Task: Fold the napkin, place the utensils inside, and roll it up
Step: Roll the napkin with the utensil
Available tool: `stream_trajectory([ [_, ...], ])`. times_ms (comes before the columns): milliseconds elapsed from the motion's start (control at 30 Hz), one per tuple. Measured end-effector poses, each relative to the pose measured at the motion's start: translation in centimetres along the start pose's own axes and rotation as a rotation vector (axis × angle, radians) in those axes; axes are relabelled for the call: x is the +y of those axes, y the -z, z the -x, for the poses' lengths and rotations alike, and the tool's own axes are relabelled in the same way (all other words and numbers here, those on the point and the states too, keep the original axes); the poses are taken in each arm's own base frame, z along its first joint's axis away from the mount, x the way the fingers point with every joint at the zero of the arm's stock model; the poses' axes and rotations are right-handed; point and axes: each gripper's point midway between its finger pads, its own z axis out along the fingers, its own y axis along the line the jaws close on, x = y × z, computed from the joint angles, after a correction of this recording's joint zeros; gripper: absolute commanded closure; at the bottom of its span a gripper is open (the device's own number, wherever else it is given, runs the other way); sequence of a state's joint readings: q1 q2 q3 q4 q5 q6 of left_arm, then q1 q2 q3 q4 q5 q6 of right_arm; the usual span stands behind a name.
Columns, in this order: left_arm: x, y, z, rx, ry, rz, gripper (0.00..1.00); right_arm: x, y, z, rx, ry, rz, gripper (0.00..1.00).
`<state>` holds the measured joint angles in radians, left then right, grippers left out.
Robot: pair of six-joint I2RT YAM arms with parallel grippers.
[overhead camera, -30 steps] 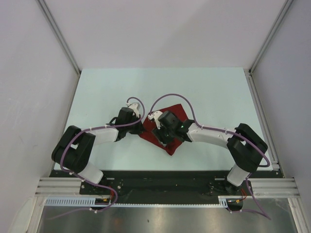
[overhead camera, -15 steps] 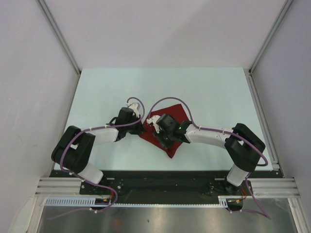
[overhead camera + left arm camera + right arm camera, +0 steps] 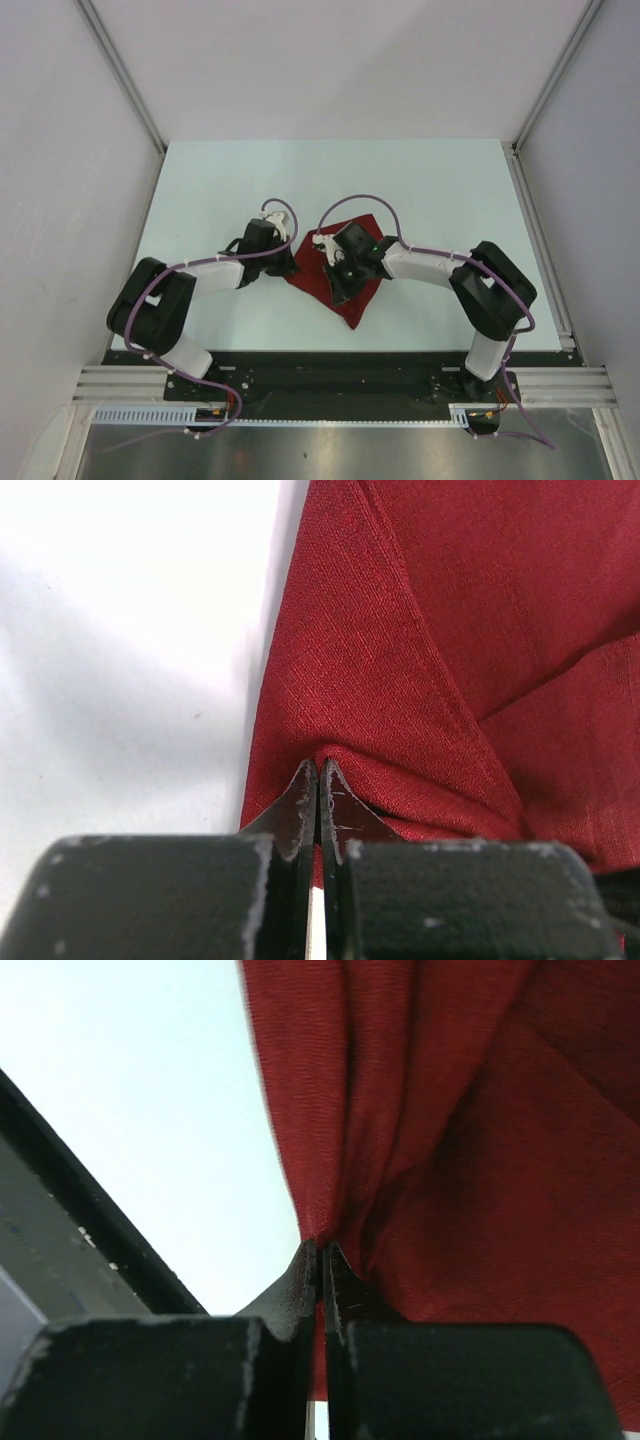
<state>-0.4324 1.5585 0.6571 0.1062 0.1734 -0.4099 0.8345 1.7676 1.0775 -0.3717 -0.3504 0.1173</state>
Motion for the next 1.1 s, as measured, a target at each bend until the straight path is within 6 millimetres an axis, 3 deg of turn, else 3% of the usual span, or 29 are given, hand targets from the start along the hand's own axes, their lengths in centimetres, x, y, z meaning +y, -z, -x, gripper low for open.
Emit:
stream_trajectory([
  [167, 0.1, -0.2, 0.1, 0.009, 0.009, -0.004, 1.00, -1.9, -0.2, 0.1, 0.010, -0.107, 0.068, 0.98],
  [233, 0.2, -0.3, 0.1, 0.011, 0.011, -0.005, 1.00, -2.3, -0.2, 0.1, 0.010, -0.136, 0.098, 0.89],
  [267, 0.1, -0.3, 0.2, 0.013, 0.012, -0.006, 1.00, -2.2, -0.1, 0.2, 0.009, -0.139, 0.105, 0.79],
  [333, 0.2, -0.5, 0.3, 0.018, 0.015, -0.007, 1.00, -2.0, 0.1, 0.3, 0.003, -0.133, 0.116, 0.68],
  [367, 0.2, -0.5, 0.3, 0.019, 0.015, -0.008, 1.00, -1.9, 0.3, 0.4, 0.001, -0.130, 0.119, 0.56],
  [533, 0.1, -0.6, 0.3, 0.025, 0.018, -0.010, 1.00, -0.8, 2.7, 1.8, -0.069, -0.046, 0.098, 0.37],
  [667, 0.2, -0.6, 0.3, 0.028, 0.021, -0.013, 1.00, 0.8, 3.8, 2.1, -0.108, 0.043, 0.049, 0.32],
  [833, 0.2, -0.6, 0.3, 0.029, 0.023, -0.016, 1.00, 2.1, 3.2, 0.3, -0.080, 0.144, -0.068, 0.32],
  [1100, 0.2, -0.6, 0.3, 0.033, 0.025, -0.017, 1.00, 0.6, 2.7, -2.4, -0.016, 0.183, -0.230, 0.32],
])
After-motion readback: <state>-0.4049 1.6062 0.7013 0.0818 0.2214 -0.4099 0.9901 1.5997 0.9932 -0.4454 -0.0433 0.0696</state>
